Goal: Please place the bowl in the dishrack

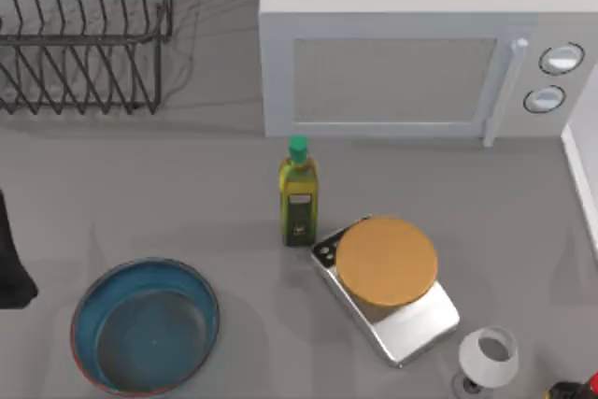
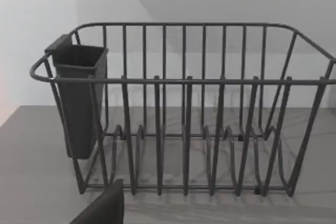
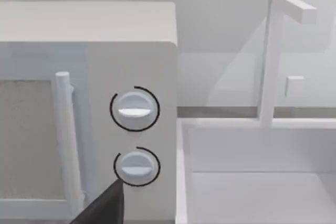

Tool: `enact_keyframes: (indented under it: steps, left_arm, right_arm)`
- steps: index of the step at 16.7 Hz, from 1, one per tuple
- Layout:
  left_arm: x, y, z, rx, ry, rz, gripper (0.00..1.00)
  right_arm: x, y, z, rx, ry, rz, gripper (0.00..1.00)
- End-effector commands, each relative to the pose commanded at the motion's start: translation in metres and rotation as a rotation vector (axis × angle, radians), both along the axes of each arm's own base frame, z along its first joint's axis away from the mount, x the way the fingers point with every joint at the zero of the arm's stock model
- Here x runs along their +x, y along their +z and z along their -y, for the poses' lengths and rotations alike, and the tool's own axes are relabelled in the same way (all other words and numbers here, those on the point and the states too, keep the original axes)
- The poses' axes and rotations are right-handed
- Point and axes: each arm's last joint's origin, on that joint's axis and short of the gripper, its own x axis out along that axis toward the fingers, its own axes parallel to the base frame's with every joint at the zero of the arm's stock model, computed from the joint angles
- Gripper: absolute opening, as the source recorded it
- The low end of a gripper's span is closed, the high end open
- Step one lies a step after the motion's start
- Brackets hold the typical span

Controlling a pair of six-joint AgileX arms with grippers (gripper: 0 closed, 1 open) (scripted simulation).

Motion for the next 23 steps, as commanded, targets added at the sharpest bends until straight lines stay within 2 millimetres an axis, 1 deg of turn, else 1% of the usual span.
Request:
enact_keyframes:
  steps: [3, 6, 9, 11, 14, 17, 20, 23]
  left_arm:
    - [0.000, 0.002, 0.001, -0.007, -0.008, -0.011, 1.00]
    - [0.001, 0.018, 0.007, -0.060, -0.063, -0.100, 1.00]
    - [0.008, 0.044, 0.018, -0.134, -0.139, -0.286, 1.00]
    - [0.020, 0.061, 0.030, -0.174, -0.181, -0.469, 1.00]
    - [0.048, 0.075, 0.057, -0.192, -0.205, -0.803, 1.00]
    - [0.076, 0.078, 0.093, -0.158, -0.179, -1.114, 1.00]
    - [0.095, 0.078, 0.132, -0.100, -0.127, -1.337, 1.00]
    - [0.108, 0.073, 0.168, -0.036, -0.066, -1.485, 1.00]
  right_arm:
    - [0.000, 0.000, 0.000, 0.000, 0.000, 0.000, 1.00]
    - [0.000, 0.000, 0.000, 0.000, 0.000, 0.000, 1.00]
    - [0.000, 0.000, 0.000, 0.000, 0.000, 0.000, 1.00]
    - [0.000, 0.000, 0.000, 0.000, 0.000, 0.000, 1.00]
    - [0.000, 0.000, 0.000, 0.000, 0.000, 0.000, 1.00]
    - [0.000, 0.000, 0.000, 0.000, 0.000, 0.000, 1.00]
    - [0.000, 0.000, 0.000, 0.000, 0.000, 0.000, 1.00]
    - [0.000, 0.000, 0.000, 0.000, 0.000, 0.000, 1.00]
